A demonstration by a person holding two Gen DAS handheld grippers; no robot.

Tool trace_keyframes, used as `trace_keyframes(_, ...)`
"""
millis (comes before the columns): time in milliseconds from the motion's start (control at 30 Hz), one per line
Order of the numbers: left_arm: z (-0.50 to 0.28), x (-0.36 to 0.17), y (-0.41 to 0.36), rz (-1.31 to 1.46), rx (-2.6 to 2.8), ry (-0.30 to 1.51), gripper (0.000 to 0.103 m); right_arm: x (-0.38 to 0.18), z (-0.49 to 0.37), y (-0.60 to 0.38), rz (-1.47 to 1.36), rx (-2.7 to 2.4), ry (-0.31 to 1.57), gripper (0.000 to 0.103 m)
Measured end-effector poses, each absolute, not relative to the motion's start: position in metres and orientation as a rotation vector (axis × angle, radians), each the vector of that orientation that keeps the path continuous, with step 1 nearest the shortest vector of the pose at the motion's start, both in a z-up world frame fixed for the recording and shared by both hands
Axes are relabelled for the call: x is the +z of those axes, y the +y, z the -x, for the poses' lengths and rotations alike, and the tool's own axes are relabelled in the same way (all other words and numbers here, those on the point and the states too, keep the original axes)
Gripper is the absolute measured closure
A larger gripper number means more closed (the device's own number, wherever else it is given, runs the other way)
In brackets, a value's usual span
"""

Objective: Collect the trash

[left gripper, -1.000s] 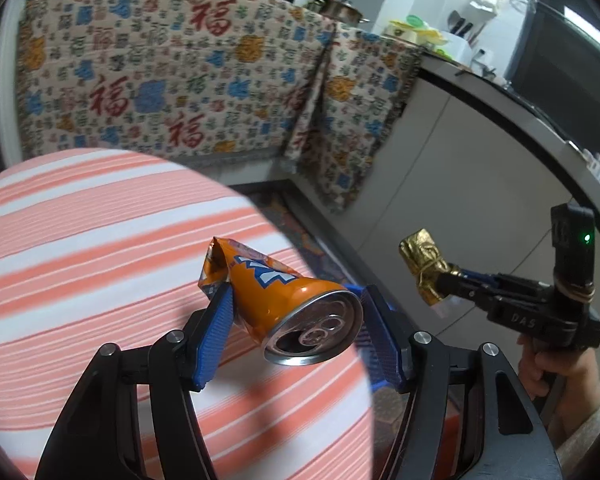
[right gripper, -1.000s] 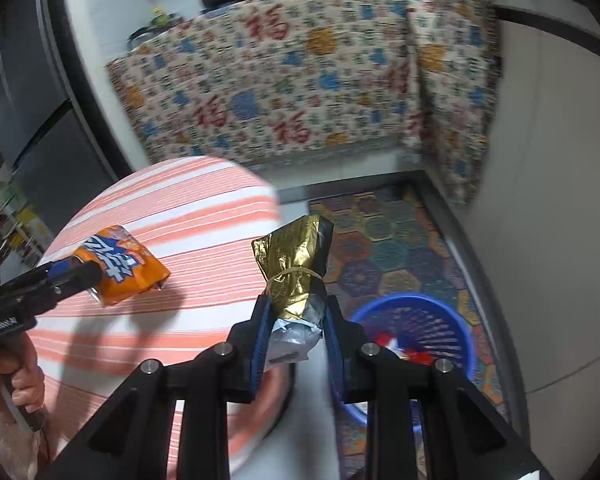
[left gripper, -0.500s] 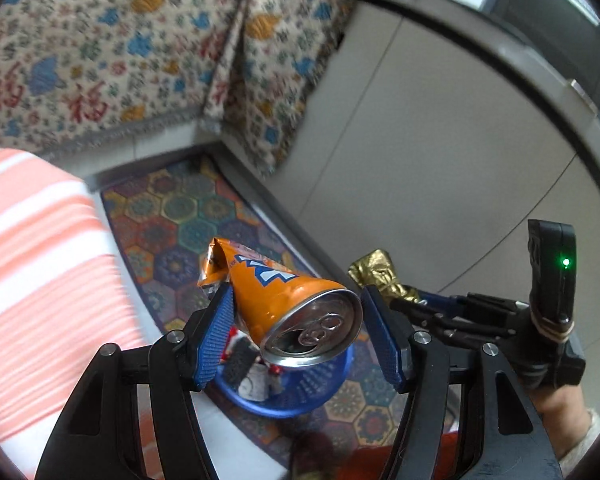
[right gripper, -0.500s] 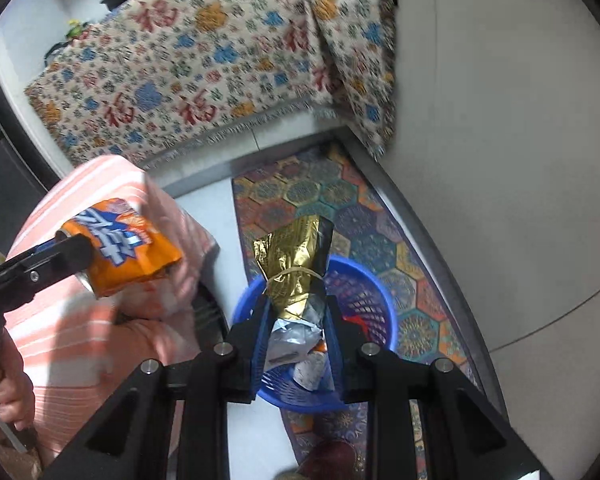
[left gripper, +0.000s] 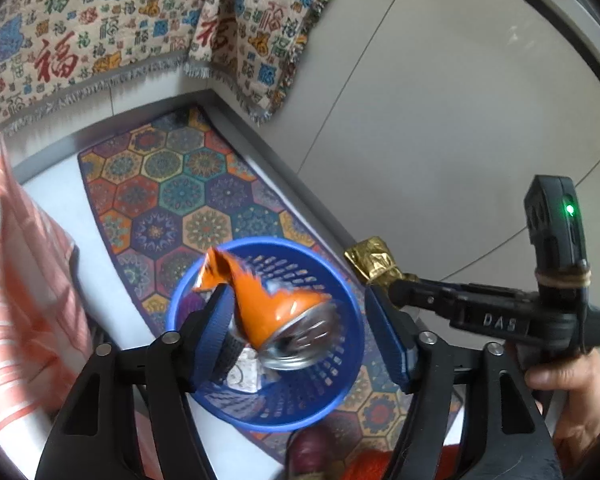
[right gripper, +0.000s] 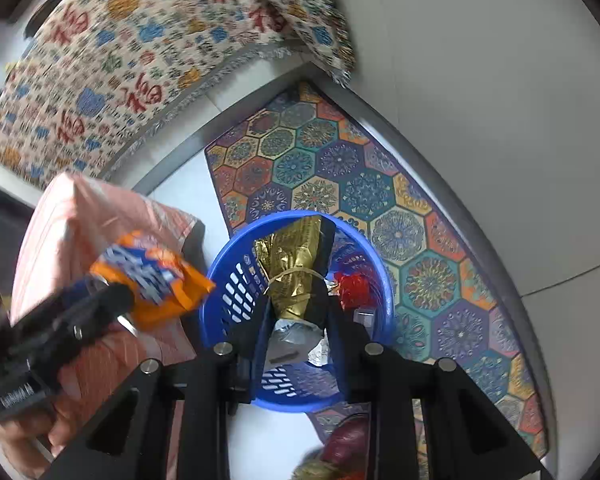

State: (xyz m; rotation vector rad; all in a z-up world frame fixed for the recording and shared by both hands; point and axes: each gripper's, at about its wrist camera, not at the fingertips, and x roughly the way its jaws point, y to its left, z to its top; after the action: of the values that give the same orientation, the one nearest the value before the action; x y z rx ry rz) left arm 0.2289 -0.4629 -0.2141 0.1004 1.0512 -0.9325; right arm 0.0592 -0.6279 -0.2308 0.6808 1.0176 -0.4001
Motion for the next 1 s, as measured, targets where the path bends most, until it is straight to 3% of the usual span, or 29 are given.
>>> trace_keyframes(33, -0.229, -0.216, -0.464, -0.098, -0.935, 1.053, 0.029, -0.236, -0.060, -0.633, -0.711, -0.391, 1.021, 0.073)
trace_keyframes(100, -0.228, -0.217, -0.466, -0.100, -0.938, 1.056, 0.027, -0.244, -0.063, -0.640, -0.749, -0.387, 1.023, 0.060)
trace_keyframes(233, -0.229, -0.216, -0.467, -0.097, -0.936, 1.050, 0.020, -0.252, -0.065, -0.647, -0.799, -0.382, 1.022, 0.055)
trace_keyframes(467, -0.202, -0.168, -0.449, -0.139, -0.903, 0.951, 0.003, -0.218, -0.044, -0.639, -0.735, -0.475, 0.961, 0.018)
trace_keyframes(700, -0.161, -0.127, -0.414, -0.174, -0.852, 0.945, 0.000, -0.153, 0.005, -0.586, -0.482, -0.564, 0.930, 0.012)
trace_keyframes(833, -0.123, -0.105, -0.397, -0.254, -0.765, 0.836, 0.000, -0.114, 0.038, -0.546, -0.353, -0.613, 0.884, 0.002)
trace_keyframes(1000, -0.089, -0.083, -0.386, -0.311, -0.720, 0.753, 0.000, -0.077, 0.073, -0.503, -0.314, -0.589, 0.796, 0.001)
